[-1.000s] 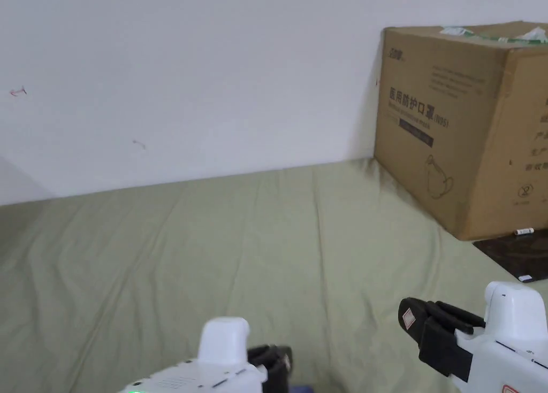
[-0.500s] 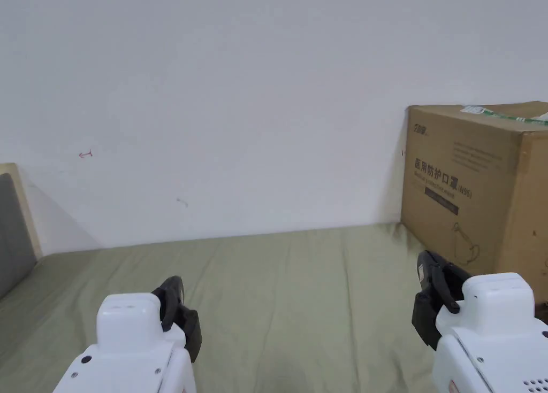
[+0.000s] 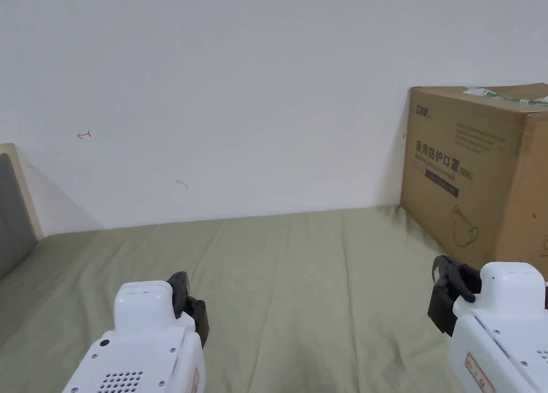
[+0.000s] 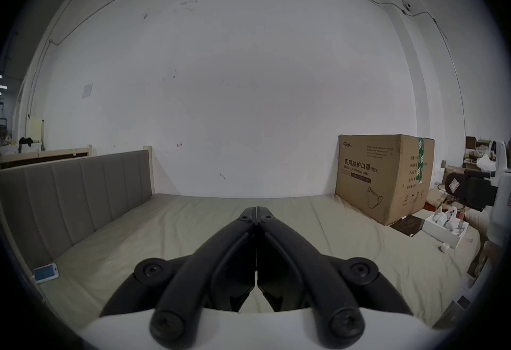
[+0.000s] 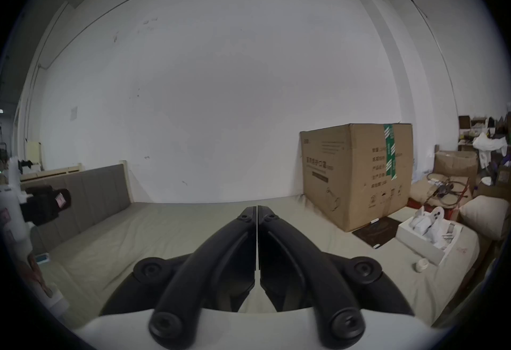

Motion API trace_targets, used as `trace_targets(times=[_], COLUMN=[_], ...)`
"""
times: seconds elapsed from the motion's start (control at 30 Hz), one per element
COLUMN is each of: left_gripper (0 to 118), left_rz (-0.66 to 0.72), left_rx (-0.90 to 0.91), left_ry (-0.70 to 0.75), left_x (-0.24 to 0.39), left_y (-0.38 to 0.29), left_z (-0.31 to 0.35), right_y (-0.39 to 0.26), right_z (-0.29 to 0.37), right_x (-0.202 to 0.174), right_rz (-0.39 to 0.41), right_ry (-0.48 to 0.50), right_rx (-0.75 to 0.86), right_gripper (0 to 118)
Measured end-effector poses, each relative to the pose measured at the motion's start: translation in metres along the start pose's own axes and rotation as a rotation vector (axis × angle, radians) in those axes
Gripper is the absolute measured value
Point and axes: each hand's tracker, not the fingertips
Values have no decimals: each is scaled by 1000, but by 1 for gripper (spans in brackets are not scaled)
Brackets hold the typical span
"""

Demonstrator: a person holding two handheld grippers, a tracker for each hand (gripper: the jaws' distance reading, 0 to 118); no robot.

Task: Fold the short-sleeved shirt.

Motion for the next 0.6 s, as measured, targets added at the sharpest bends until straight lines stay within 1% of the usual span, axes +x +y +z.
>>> trace_targets(times=[0.03, 0.07, 0.1, 0.13, 0.17, 0.2, 0.23, 0.27, 0.33, 0.37, 0.43, 0.5, 0.57, 0.6], left_gripper=[0, 0, 0, 0, 0, 0, 0, 0, 0, 0, 0, 0, 0, 0], left_rz=[26, 60, 86, 106, 133, 151, 165, 180, 223, 246, 286, 335, 480, 549], left_rx=[-20, -51, -74, -99, -143, -182, -238, -294, -375, -402, -468, -563, -657, -705], left_ry=[-24, -57, -90, -114, -148, -168, -174, -176, -169, -164, -153, -160, -266, -317], left_x=[-3, -10, -17, -24, -33, -40, -48, -56, -71, -79, -92, -105, -121, -129], left_y=[0, 3, 5, 6, 5, 3, -1, -8, -25, -35, -56, -76, -102, -115], left_z=[0, -1, -2, -2, -4, -6, -9, -10, -12, -12, -14, -20, -28, -33], right_y=[0, 0, -4, -11, -25, -44, -68, -96, -144, -165, -203, -227, -232, -231], right_z=[-1, -7, -19, -34, -52, -68, -83, -91, -101, -104, -108, -113, -113, -115], right_x=[1, 2, 1, -2, -6, -11, -16, -21, -28, -30, -29, -17, -1, 2], right_rz=[-25, -54, -89, -121, -155, -186, -209, -210, -163, -122, -109, -215, -359, -378], right_ry=[78, 200, 332, 431, 503, 526, 534, 518, 469, 445, 397, 354, 382, 391], right_rx=[-33, -87, -180, -304, -485, -657, -820, -936, -1043, -1074, -1150, -1199, -1172, -1167], right_gripper=[1, 1, 1, 1, 1, 1, 1, 1, 1, 1, 1, 1, 1, 1])
